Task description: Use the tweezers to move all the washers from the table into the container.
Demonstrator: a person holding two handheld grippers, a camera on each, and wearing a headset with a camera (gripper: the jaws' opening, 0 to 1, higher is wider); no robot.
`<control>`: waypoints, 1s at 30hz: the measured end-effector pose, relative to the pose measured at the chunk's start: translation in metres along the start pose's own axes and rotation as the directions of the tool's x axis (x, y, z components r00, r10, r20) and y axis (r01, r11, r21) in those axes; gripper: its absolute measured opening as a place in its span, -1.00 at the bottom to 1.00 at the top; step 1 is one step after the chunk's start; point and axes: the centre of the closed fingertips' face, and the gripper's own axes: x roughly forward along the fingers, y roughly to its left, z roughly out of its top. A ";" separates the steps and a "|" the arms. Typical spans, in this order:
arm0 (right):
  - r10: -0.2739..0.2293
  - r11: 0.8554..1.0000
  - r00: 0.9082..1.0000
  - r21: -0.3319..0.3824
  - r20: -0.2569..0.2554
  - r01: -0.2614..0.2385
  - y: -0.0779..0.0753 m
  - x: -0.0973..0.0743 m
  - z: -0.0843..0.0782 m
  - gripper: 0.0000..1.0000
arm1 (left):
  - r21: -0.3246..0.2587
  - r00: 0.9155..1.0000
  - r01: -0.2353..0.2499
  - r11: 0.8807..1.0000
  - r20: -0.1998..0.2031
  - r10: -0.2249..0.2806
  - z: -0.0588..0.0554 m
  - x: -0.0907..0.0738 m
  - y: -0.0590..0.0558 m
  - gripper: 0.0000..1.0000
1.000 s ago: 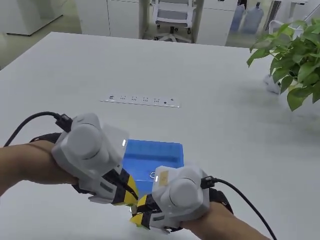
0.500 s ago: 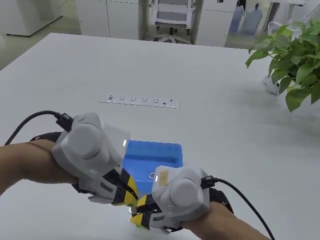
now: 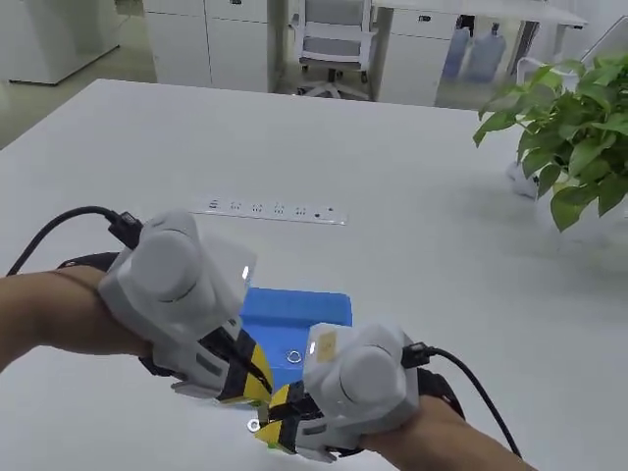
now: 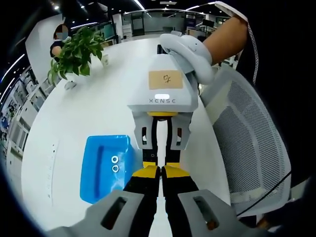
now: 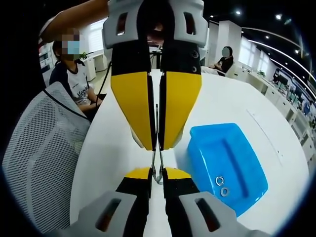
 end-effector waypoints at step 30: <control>-0.060 0.998 0.997 -0.030 0.056 0.061 -0.035 -0.031 0.039 -0.79 | 0.048 0.999 -0.045 0.998 0.004 0.045 0.032 -0.038 0.026 -0.89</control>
